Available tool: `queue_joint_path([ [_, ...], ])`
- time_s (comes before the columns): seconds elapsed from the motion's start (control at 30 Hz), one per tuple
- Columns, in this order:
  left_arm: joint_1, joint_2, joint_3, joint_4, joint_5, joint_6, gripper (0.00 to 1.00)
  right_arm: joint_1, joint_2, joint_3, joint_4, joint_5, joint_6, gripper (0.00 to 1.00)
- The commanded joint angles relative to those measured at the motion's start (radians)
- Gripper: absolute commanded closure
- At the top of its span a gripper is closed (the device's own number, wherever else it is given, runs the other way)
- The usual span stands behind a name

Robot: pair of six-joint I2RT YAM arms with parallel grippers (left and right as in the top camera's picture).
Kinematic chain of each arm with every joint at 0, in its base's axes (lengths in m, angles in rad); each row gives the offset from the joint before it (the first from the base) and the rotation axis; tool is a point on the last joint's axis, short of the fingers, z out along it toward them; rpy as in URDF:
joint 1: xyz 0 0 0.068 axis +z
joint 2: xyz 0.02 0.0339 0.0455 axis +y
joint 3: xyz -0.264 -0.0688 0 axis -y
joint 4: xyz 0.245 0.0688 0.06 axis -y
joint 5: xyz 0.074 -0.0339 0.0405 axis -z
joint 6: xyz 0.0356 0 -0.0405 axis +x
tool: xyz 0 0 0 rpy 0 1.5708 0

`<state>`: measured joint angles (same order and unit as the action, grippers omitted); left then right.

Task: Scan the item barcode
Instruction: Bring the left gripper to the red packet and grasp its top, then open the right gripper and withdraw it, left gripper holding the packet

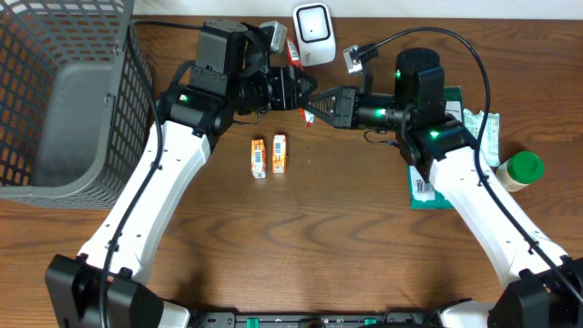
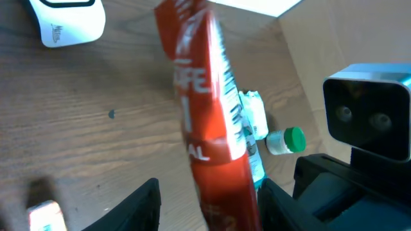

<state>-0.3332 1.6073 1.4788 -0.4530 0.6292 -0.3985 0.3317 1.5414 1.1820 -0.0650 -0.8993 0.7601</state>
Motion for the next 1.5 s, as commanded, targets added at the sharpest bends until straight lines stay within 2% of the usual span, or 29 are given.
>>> queue_joint_path([
  [0.0, 0.000, -0.008, 0.000, 0.008, -0.008, -0.064, 0.50, 0.011, -0.021, 0.002, 0.010, 0.037, 0.032, 0.99],
  [0.3, 0.000, -0.008, 0.000, 0.008, -0.006, -0.064, 0.50, 0.011, -0.021, 0.002, 0.041, 0.066, 0.032, 0.99],
  [0.53, 0.000, -0.008, 0.000, 0.037, 0.078, -0.063, 0.50, 0.011, -0.021, 0.002, 0.052, 0.089, 0.041, 0.99],
  [0.73, 0.000, -0.008, 0.000, 0.037, 0.078, -0.064, 0.74, 0.011, -0.021, 0.002, 0.055, 0.110, 0.048, 0.99],
  [0.93, 0.000, -0.008, 0.000, 0.036, 0.078, -0.061, 0.75, 0.011, -0.021, 0.002, 0.088, 0.114, 0.056, 0.99],
  [1.07, 0.000, -0.008, 0.000, 0.036, 0.078, -0.043, 0.75, 0.011, -0.021, 0.002, 0.092, 0.113, 0.055, 0.93],
  [1.13, 0.000, -0.008, 0.000, 0.036, 0.078, -0.032, 0.75, 0.011, -0.021, 0.002, 0.092, 0.113, 0.055, 0.87],
  [1.3, 0.000, -0.008, 0.000, 0.020, 0.078, 0.002, 0.88, 0.009, -0.021, 0.002, 0.092, 0.084, 0.054, 0.73],
  [1.37, 0.000, -0.008, 0.000, 0.021, 0.078, 0.002, 0.92, 0.009, -0.021, 0.002, 0.092, 0.064, 0.053, 0.71],
  [1.47, 0.000, -0.008, 0.000, 0.021, 0.078, 0.001, 0.93, 0.010, -0.021, 0.002, 0.087, 0.033, 0.043, 0.71],
])
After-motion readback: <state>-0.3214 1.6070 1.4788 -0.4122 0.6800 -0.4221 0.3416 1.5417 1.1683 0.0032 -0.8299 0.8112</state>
